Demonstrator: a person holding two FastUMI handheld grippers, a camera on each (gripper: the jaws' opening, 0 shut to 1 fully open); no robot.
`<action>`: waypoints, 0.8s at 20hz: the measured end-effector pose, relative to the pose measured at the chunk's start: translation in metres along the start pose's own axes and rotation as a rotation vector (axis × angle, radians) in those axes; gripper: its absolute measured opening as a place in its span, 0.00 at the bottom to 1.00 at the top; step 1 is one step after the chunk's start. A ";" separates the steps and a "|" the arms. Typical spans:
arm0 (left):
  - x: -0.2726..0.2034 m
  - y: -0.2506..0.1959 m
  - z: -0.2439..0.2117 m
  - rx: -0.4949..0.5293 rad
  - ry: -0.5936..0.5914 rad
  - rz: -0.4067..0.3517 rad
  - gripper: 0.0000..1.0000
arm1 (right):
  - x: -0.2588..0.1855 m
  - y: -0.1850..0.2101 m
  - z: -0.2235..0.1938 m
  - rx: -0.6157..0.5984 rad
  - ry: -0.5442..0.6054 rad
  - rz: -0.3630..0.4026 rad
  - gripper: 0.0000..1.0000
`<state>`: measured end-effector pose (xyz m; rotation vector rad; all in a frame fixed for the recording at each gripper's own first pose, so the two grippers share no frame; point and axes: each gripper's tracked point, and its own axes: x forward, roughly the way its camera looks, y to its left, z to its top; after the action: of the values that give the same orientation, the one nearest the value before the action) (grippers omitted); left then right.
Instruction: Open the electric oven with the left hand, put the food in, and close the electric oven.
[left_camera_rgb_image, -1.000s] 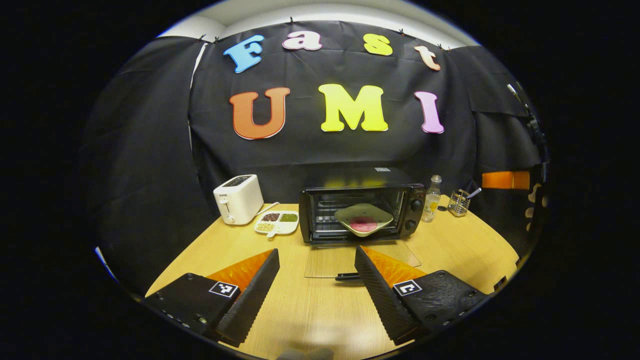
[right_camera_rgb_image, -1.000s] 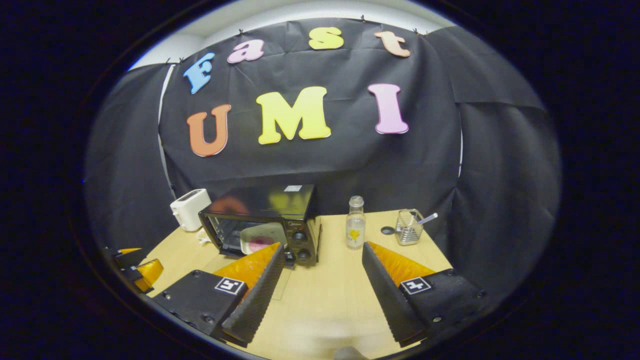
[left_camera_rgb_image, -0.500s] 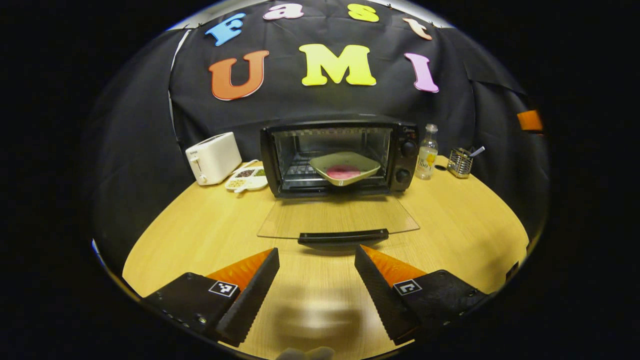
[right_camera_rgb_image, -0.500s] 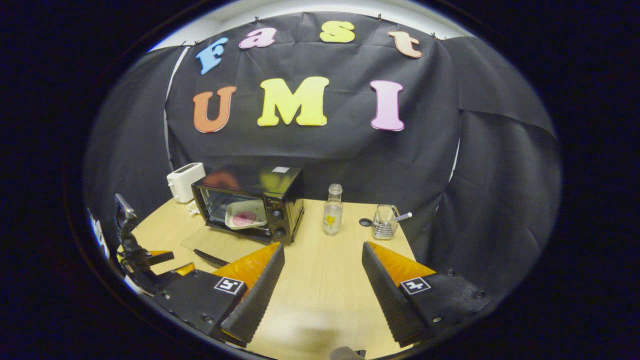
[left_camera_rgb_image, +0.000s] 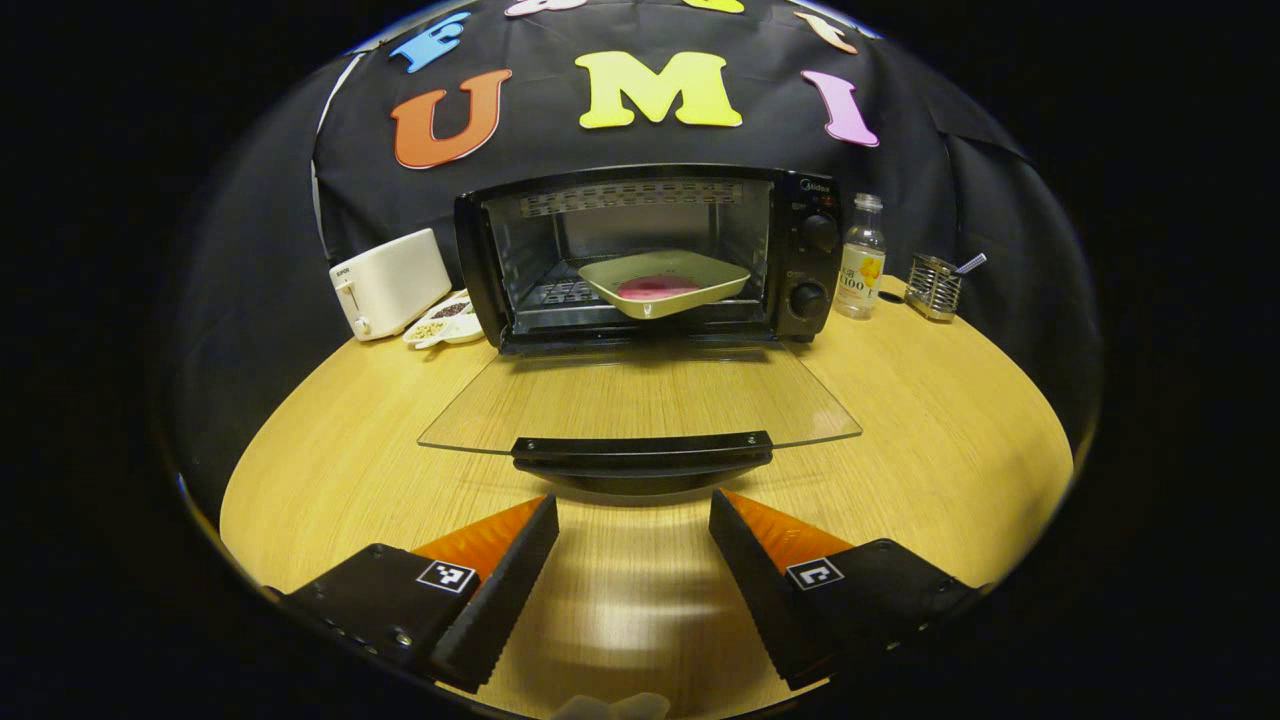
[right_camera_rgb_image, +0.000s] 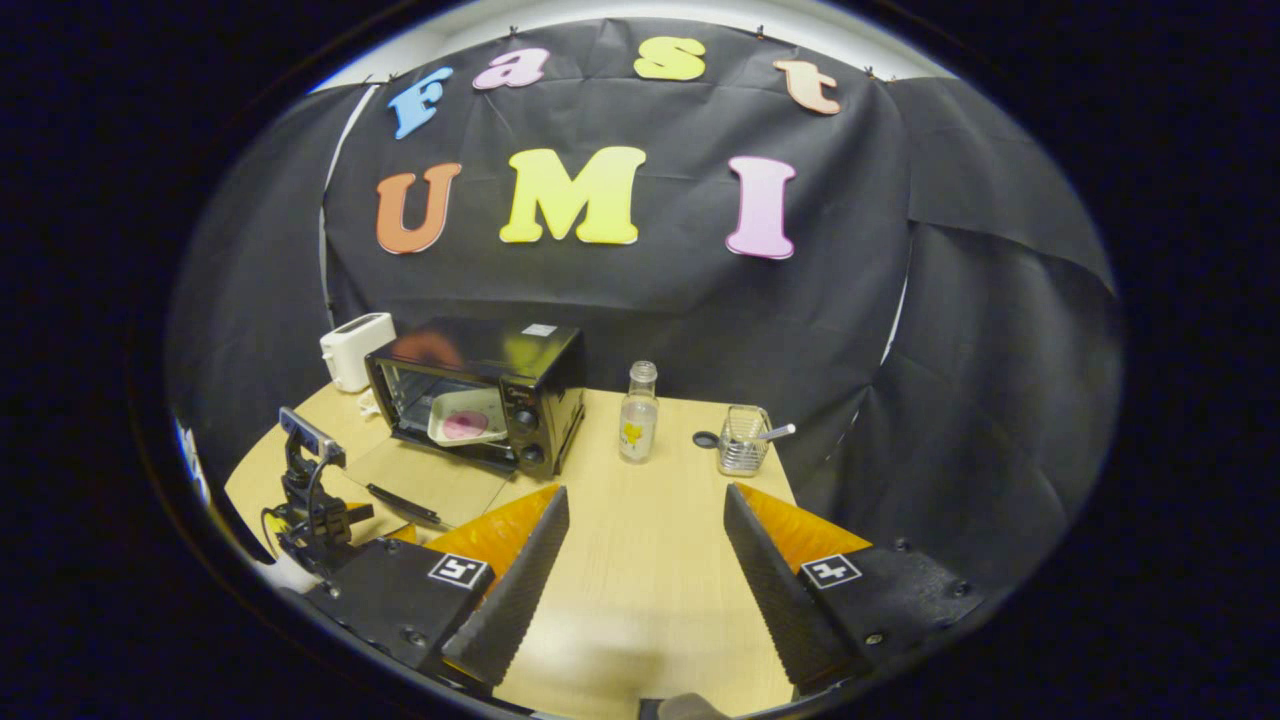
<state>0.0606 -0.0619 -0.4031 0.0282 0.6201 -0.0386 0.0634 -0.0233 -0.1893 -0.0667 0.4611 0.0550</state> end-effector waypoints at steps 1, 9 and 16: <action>0.003 -0.001 -0.001 -0.001 0.002 -0.001 0.97 | 0.000 0.000 0.001 0.008 0.003 -0.003 0.99; 0.020 -0.002 -0.009 -0.015 0.031 -0.018 0.97 | 0.003 -0.003 -0.005 0.017 0.025 -0.018 0.99; 0.014 0.000 0.020 -0.007 -0.005 -0.024 0.97 | 0.000 0.001 0.001 0.032 0.017 -0.007 0.99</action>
<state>0.0833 -0.0634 -0.3951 0.0142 0.6154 -0.0601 0.0636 -0.0219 -0.1885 -0.0372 0.4786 0.0401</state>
